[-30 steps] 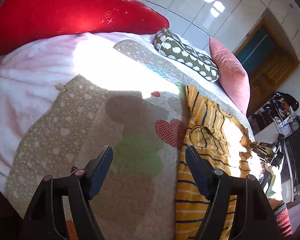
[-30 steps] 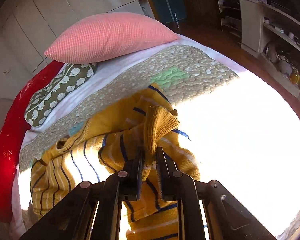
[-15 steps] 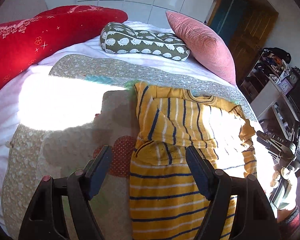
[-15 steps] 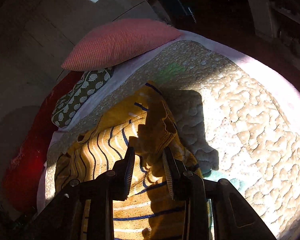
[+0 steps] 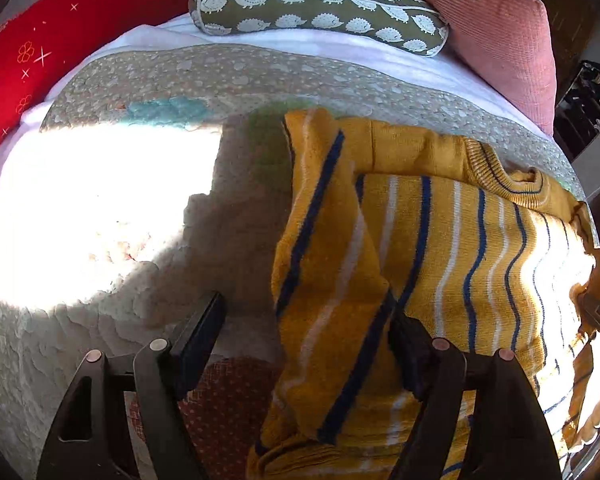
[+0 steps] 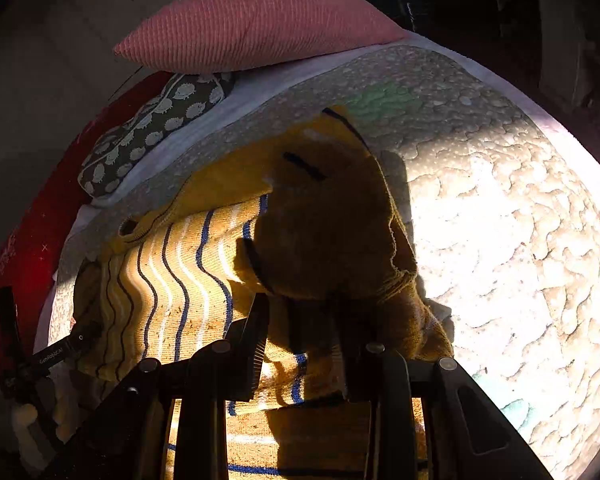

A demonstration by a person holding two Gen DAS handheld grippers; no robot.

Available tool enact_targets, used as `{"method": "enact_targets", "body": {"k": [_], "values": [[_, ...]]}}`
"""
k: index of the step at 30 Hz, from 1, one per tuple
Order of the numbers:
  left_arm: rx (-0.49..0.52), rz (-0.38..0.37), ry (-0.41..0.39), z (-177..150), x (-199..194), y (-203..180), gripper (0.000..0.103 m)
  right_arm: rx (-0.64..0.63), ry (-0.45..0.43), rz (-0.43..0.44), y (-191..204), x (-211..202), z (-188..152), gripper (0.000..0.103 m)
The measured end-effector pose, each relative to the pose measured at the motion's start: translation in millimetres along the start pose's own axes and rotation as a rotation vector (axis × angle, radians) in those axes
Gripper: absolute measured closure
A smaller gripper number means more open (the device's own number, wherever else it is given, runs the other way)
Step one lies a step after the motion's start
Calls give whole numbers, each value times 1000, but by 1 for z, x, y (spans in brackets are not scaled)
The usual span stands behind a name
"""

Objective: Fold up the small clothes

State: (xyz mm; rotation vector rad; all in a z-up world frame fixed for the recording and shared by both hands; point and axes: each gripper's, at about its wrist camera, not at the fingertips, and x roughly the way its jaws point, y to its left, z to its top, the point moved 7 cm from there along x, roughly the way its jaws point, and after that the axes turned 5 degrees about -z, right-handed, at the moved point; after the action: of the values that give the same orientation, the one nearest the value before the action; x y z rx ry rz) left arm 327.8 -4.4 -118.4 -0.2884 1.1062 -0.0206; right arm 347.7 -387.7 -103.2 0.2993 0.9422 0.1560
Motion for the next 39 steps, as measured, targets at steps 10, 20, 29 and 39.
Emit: {"method": "enact_targets", "body": {"k": [10, 20, 29, 39], "values": [[-37, -205, -48, -46, -101, 22, 27, 118, -88, 98, -43, -96, -43, 66], [-52, -297, -11, -191, -151, 41, 27, 105, 20, 232, -60, -164, -206, 59], [-2, -308, -3, -263, -154, 9, 26, 203, 29, 360, -43, -156, -246, 59], [31, -376, 37, -282, -149, -30, 18, 203, -2, 370, -21, -146, -252, 59]]}}
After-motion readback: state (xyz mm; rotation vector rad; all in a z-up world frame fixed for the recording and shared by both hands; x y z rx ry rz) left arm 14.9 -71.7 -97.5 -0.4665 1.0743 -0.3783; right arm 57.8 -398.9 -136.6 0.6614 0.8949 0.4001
